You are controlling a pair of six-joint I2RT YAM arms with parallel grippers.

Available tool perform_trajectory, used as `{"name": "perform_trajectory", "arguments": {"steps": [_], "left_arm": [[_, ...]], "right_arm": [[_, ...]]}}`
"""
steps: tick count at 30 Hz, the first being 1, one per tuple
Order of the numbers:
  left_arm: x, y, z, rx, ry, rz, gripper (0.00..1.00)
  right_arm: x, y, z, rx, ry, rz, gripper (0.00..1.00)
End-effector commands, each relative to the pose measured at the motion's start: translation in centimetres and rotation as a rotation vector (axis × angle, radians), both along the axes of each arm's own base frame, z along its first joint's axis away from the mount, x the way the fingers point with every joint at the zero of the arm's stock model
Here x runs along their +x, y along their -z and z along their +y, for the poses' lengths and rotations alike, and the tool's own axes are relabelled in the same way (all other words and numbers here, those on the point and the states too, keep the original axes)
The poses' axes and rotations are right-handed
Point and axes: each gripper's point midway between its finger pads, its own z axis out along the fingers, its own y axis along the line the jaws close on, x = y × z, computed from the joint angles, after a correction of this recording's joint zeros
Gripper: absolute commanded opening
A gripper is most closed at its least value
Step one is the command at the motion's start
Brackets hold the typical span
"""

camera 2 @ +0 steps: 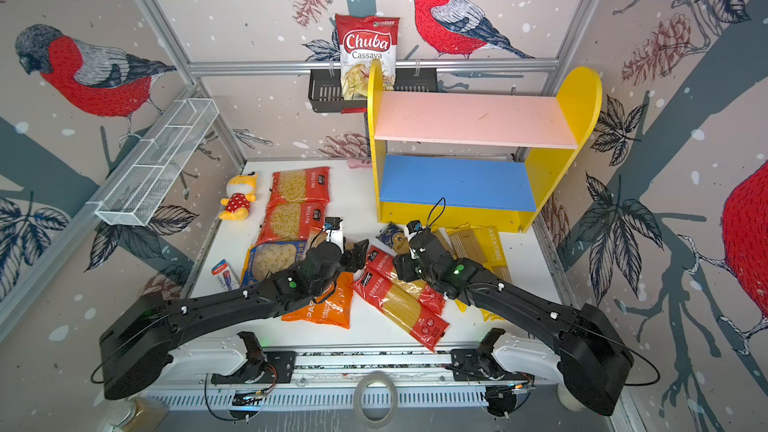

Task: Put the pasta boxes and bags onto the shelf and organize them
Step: 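Grasp the red spaghetti bag with the right gripper while the left gripper approaches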

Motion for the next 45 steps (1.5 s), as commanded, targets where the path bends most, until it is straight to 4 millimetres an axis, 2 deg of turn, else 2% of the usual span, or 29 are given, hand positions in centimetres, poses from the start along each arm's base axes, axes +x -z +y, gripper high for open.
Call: {"name": "perform_trajectory", "arguments": {"steps": [1, 7, 12, 20, 23, 26, 28, 31, 34, 36, 40, 45], "left_arm": [[0.1, -0.5, 0.0, -0.053, -0.032, -0.013, 0.76], [0.1, 0.2, 1.4, -0.030, -0.086, -0.031, 0.77], [0.6, -1.1, 1.6, -0.024, -0.096, -0.108, 0.78], [0.5, -1.6, 2.2, -0.040, -0.110, -0.133, 0.78], [0.5, -1.9, 2.5, -0.042, -0.119, -0.147, 0.78], [0.7, -2.1, 2.4, -0.044, -0.125, -0.160, 0.78], [0.9, -2.4, 2.1, -0.034, -0.120, -0.167, 0.77], [1.1, -2.8, 2.1, -0.035, -0.129, -0.174, 0.77], [1.2, -3.2, 2.4, -0.031, -0.142, -0.190, 0.78], [1.4, -3.8, 2.5, -0.020, -0.151, -0.209, 0.78], [1.7, -5.4, 2.8, -0.012, -0.173, -0.253, 0.78], [1.9, -6.6, 2.3, -0.022, -0.159, -0.271, 0.79]], "right_arm": [[-1.3, 1.6, 0.5, -0.044, -0.048, 0.050, 0.61], [-3.7, 3.7, 1.7, -0.186, -0.188, 0.082, 0.57], [-5.9, 5.1, 4.1, -0.195, -0.329, 0.153, 0.58], [-4.9, 7.4, 4.1, -0.214, -0.327, 0.200, 0.62], [-5.0, 9.0, 4.1, -0.255, -0.354, 0.225, 0.62], [-5.0, 10.2, 4.6, -0.259, -0.369, 0.240, 0.59], [-4.8, 10.4, 5.1, -0.247, -0.379, 0.235, 0.51], [-4.6, 9.5, 5.8, -0.219, -0.405, 0.209, 0.41], [-4.0, 8.0, 6.4, -0.184, -0.407, 0.174, 0.23], [-3.3, 6.7, 6.5, -0.148, -0.392, 0.155, 0.14], [-1.8, 3.5, 6.2, -0.027, -0.338, 0.122, 0.08], [1.0, -0.6, 4.1, 0.132, -0.181, 0.063, 0.00]]}}
